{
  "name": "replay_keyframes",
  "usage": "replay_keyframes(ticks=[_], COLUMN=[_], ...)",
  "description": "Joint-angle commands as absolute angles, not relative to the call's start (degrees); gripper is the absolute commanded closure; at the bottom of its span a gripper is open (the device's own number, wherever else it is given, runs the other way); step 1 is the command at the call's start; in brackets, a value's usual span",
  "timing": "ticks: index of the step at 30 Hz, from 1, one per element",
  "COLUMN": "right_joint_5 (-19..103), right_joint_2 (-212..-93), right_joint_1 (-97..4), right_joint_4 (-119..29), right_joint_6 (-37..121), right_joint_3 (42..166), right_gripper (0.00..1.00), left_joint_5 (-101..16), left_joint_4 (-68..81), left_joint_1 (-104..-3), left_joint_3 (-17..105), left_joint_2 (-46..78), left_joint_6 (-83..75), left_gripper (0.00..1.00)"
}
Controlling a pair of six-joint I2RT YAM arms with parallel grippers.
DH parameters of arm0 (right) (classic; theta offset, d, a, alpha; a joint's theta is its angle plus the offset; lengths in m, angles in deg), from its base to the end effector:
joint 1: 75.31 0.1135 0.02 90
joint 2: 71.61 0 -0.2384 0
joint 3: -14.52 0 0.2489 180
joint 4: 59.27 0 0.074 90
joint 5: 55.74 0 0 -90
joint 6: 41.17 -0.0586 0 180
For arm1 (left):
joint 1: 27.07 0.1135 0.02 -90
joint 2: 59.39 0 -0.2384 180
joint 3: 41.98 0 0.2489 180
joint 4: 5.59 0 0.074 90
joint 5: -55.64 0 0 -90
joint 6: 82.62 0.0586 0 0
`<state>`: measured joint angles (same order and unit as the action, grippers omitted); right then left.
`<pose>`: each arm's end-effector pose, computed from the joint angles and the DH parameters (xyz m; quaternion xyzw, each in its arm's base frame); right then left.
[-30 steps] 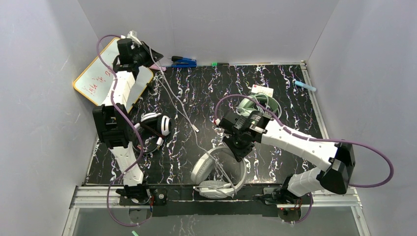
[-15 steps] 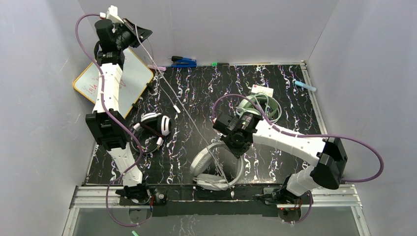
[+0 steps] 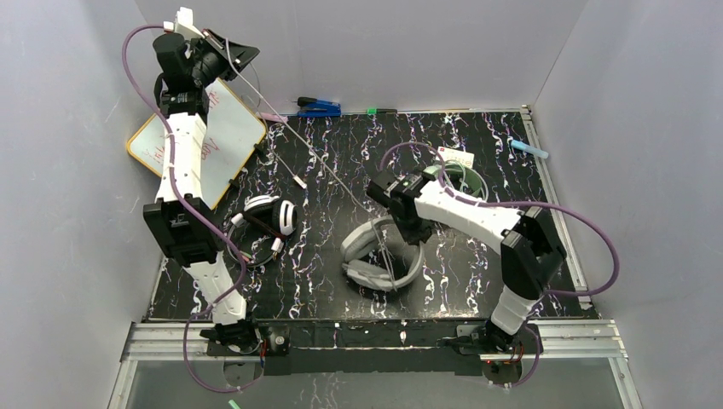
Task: Wrap the headphones
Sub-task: Wrap the headphones cable around the headphones.
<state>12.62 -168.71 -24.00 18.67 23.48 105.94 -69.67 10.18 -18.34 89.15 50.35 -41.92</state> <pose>0.2115 0.2296 0.1978 -0.2101 0.9580 -0.1131 0.1591 0.4534 0.0354 0.4406 -0.1139 0.6686 -0.4358 0.5916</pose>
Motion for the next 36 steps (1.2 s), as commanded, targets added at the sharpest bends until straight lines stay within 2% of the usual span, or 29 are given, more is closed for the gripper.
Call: replay_keyframes(ticks=[1, 9, 14, 20, 24, 27, 33, 36], right_joint_5=[6.83, 4.71, 3.84, 8.88, 13.45, 14.41, 15.42, 12.57], right_joint_2=[-172.4, -185.57, -197.24, -205.31, -203.89, -201.72, -202.12, -198.27], right_joint_1=[-27.47, -34.69, -39.78, -46.64, -51.44, -53.74, -57.5, -56.01], right_joint_4=[21.74, 21.12, 23.41, 23.37, 18.52, 15.36, 15.61, 11.37], right_joint_6=[23.11, 23.32, 21.19, 18.98, 15.05, 12.1, 9.67, 12.83], right_joint_3=[114.14, 132.21, 148.96, 167.53, 167.21, 164.98, 168.37, 162.07], right_gripper=[0.99, 0.99, 0.99, 0.99, 0.99, 0.99, 0.99, 0.99], left_joint_5=[-72.18, -71.3, -72.0, -73.76, -74.44, -74.7, -72.35, -70.99], left_joint_4=[2.08, -4.13, -7.36, -7.28, -7.18, -7.09, -4.81, -0.88], left_joint_1=[-17.22, -17.23, -18.28, -19.44, -21.49, -26.09, -39.35, -41.45], left_joint_3=[87.13, 85.96, 85.79, 83.0, 78.79, 74.67, 65.03, 67.5], left_joint_2=[40.53, 35.35, 32.98, 28.27, 24.47, 21.82, 17.04, 18.39], left_joint_6=[-46.91, -52.43, -54.85, -54.07, -53.55, -52.42, -47.55, -44.39], left_gripper=[1.0, 1.0, 1.0, 1.0, 1.0, 1.0, 1.0, 1.0])
